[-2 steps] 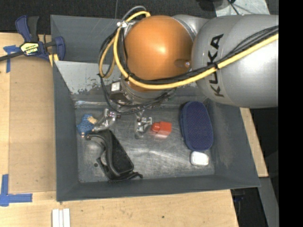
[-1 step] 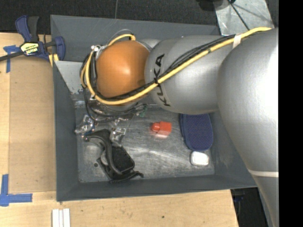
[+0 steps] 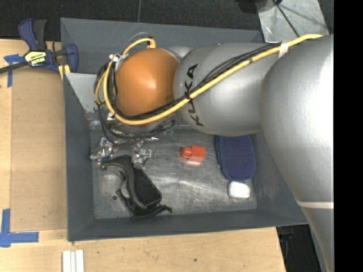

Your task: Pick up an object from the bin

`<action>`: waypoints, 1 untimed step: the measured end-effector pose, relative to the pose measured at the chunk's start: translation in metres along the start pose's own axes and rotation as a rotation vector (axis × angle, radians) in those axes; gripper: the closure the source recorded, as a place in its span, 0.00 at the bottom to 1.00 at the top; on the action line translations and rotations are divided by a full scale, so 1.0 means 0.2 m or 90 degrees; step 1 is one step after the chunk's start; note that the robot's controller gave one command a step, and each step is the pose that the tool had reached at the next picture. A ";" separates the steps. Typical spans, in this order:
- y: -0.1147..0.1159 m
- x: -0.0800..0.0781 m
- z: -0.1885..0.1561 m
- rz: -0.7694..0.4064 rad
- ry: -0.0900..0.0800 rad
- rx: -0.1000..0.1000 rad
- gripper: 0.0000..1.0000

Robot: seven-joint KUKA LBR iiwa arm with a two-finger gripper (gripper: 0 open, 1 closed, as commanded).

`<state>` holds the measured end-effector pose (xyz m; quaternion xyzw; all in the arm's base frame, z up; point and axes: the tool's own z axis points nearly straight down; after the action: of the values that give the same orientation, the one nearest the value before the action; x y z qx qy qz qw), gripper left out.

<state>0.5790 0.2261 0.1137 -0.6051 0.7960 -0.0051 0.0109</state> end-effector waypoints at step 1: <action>0.00 0.00 0.01 -0.065 -0.001 0.000 0.00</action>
Offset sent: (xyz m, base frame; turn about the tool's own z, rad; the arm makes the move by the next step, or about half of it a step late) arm -0.0099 0.0019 -0.0437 -0.3095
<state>0.5789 0.2268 0.1121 -0.6448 0.7643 -0.0052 0.0113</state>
